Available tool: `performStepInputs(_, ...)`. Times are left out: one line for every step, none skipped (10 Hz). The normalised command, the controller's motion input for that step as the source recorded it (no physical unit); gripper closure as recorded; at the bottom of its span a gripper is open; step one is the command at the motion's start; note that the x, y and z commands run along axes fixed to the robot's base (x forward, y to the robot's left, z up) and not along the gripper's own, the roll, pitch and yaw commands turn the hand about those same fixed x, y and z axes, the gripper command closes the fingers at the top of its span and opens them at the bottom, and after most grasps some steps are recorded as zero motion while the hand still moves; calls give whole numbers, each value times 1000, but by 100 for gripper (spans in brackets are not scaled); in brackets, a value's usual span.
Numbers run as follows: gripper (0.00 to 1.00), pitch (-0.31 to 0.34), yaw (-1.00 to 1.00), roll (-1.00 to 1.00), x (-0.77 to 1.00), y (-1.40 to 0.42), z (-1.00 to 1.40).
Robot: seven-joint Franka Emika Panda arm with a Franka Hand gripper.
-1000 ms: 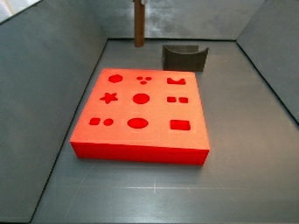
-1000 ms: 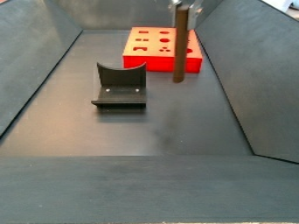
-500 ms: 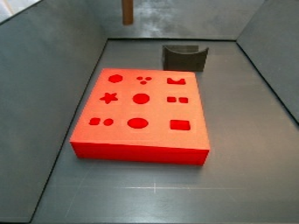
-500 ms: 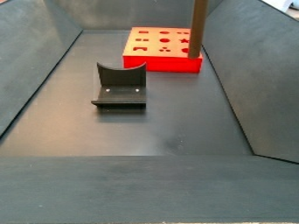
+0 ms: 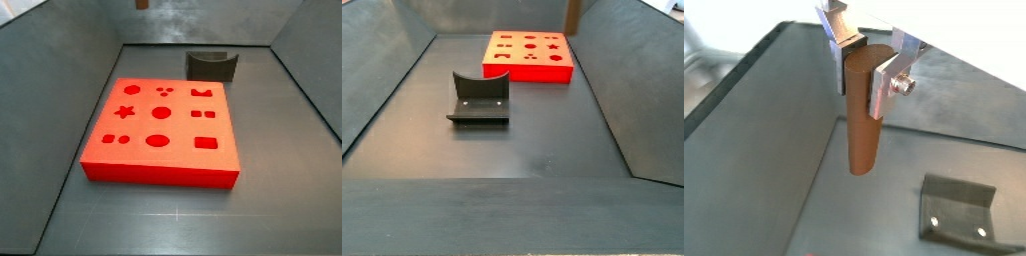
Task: Pick up the oval object. Move up. Move to above the board. Insert the oval object.
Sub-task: Move to above the board.
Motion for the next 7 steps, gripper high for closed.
performStepInputs(100, 84, 1000, 4, 219, -1000, 120)
performStepInputs(100, 101, 1000, -20, 229, -1000, 123)
performStepInputs(100, 131, 1000, 13, 240, -1000, 121)
performStepInputs(100, 152, 1000, 23, 245, -1000, 122)
performStepInputs(100, 164, 746, 15, 261, -1000, 128)
performStepInputs(100, 145, 506, 36, 270, -1000, 129)
performStepInputs(100, 123, 272, 50, 287, -1000, 131)
